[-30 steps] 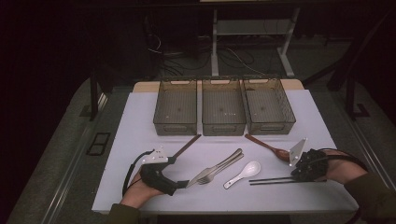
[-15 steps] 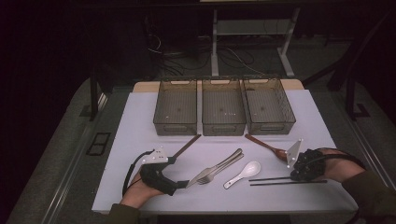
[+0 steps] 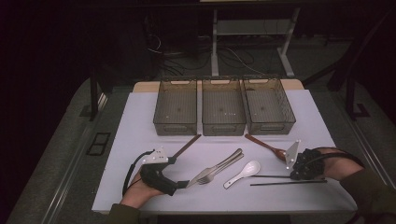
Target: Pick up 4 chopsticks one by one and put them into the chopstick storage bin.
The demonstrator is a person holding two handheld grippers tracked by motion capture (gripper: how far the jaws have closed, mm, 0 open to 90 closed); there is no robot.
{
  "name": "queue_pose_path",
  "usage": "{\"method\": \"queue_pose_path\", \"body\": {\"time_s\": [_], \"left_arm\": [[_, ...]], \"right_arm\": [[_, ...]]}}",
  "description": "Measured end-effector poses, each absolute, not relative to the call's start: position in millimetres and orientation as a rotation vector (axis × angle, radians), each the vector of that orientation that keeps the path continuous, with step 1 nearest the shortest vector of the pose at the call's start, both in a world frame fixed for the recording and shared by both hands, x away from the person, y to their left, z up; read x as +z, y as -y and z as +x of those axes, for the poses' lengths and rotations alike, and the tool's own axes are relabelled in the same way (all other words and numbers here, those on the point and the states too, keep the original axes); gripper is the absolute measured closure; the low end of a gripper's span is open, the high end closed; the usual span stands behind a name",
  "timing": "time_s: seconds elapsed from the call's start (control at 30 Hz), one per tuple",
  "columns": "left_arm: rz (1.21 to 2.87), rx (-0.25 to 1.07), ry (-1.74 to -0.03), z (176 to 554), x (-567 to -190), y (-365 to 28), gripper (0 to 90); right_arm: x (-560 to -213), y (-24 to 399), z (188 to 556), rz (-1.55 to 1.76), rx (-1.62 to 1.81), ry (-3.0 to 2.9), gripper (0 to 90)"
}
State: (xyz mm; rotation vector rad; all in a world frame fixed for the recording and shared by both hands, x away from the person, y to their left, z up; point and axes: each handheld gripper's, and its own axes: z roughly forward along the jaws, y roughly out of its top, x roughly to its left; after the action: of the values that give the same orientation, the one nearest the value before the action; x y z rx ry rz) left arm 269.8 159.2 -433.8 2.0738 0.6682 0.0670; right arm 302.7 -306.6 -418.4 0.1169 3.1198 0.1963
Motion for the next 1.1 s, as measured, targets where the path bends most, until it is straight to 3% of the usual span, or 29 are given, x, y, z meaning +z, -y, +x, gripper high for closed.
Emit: {"method": "queue_pose_path", "body": {"time_s": [1.1], "left_arm": [[2.075,0.066,-0.668,270,-434,-159,0.0]], "right_arm": [[-407,310,303,0.099,0.237,-3.103,85.4]]}}
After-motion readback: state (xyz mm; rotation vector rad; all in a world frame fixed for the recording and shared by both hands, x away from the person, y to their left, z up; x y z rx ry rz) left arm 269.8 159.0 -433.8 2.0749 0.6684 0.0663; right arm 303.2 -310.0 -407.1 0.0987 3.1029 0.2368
